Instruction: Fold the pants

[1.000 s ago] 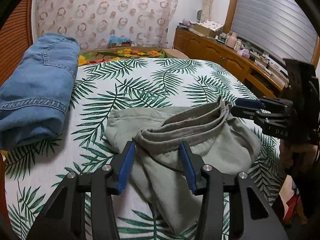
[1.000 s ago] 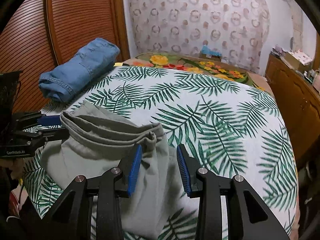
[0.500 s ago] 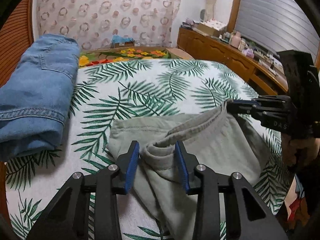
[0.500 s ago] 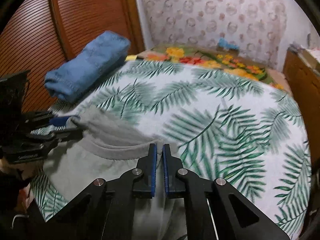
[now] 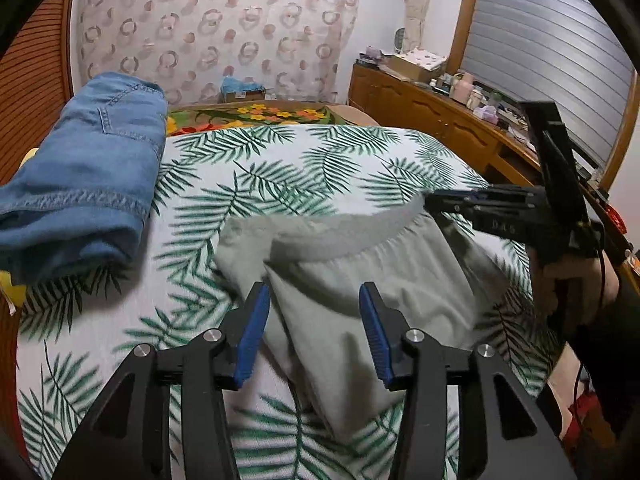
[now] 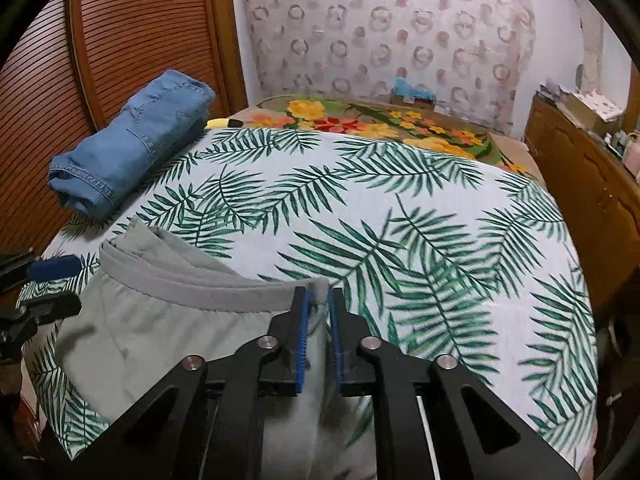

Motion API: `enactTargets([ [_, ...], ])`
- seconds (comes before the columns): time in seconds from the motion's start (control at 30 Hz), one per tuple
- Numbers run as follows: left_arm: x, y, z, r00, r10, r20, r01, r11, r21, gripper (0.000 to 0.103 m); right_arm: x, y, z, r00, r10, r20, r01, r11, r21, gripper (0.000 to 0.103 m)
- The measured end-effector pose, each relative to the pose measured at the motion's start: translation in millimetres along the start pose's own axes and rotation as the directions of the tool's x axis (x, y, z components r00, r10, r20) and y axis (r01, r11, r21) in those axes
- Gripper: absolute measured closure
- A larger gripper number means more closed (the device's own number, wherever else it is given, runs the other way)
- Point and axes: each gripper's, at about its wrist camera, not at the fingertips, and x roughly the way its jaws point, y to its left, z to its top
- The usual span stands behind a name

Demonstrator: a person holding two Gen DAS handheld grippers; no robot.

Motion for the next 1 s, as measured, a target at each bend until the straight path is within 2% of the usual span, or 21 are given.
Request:
enactTargets([
  [0.07,-5,-2,-9,1.000,-0.016,-0.003,0.016,1.000,0.002,0.055,-8,1,-7,1.000,-0.010,-0.008,0.010,1.000,-0.007,0.074],
  [0.17,-12,-5,-22,0.999,-0.039,-0.009,0.039,0.999,0.001,0.056,-27,-2,-22,1.000,0.004,-0.006,-0.004,1.000,0.009,0.071],
  [0.37,-18,-17,-40,0.998,-0.058,-0.030,0.059,0.998,0.025,0.065,-63,-3,-55,0.999,0.040,-0.002,-0.040,0.999,0.014,0.070],
  [0.53,-14,-19,-46,0.998,-0.049,-0.042,0.050,0.999,0.021,0.065,-83,-1,-74,0.997,0.077,0.005,-0.077,0.997,0.017,0.070],
  [0.93,-5,-16,-51,0.997,-0.041,-0.059,0.041,0.999,-0.002,0.065,-67,7,-78,0.994,0.105,-0.035,-0.105,0.994,0.021,0.073],
  [1.0,-4,-18,-52,0.997,-0.040,-0.061,0.041,0.999,0.019,0.073,-66,10,-78,0.994,0.106,-0.038,-0.106,0.994,0.008,0.079],
])
